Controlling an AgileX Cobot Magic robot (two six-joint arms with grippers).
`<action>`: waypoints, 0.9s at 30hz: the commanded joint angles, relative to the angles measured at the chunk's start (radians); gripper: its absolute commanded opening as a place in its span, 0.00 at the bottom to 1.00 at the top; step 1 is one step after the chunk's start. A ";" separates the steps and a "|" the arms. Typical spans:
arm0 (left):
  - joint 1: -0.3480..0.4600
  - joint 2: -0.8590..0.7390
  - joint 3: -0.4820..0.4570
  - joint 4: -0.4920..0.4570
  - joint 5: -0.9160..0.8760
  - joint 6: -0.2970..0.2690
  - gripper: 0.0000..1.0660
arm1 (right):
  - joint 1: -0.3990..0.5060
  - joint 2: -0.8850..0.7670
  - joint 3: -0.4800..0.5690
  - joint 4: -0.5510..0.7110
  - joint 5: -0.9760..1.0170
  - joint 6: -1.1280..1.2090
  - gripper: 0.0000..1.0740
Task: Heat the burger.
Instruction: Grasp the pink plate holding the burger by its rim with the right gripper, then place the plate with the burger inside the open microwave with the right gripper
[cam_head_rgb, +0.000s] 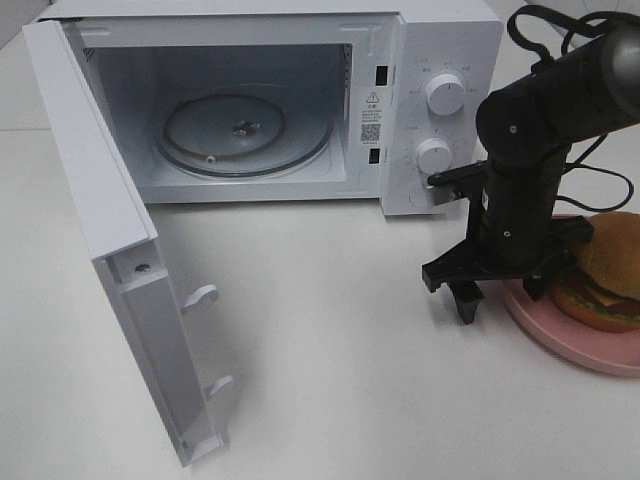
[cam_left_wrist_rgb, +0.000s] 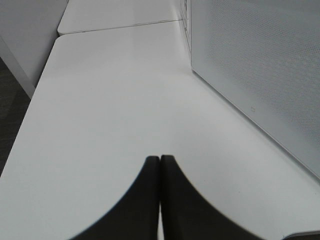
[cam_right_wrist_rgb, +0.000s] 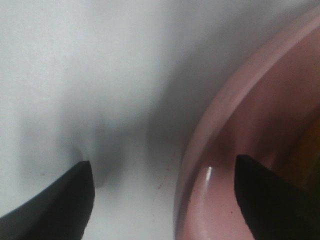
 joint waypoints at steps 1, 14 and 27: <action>-0.002 -0.020 0.004 -0.009 -0.015 0.000 0.00 | -0.002 0.028 -0.002 -0.002 -0.001 -0.032 0.67; -0.002 -0.020 0.004 -0.009 -0.015 0.000 0.00 | -0.002 0.055 -0.002 -0.044 0.030 -0.049 0.19; -0.002 -0.020 0.004 -0.009 -0.015 0.000 0.00 | 0.001 0.033 -0.002 -0.073 0.053 -0.107 0.00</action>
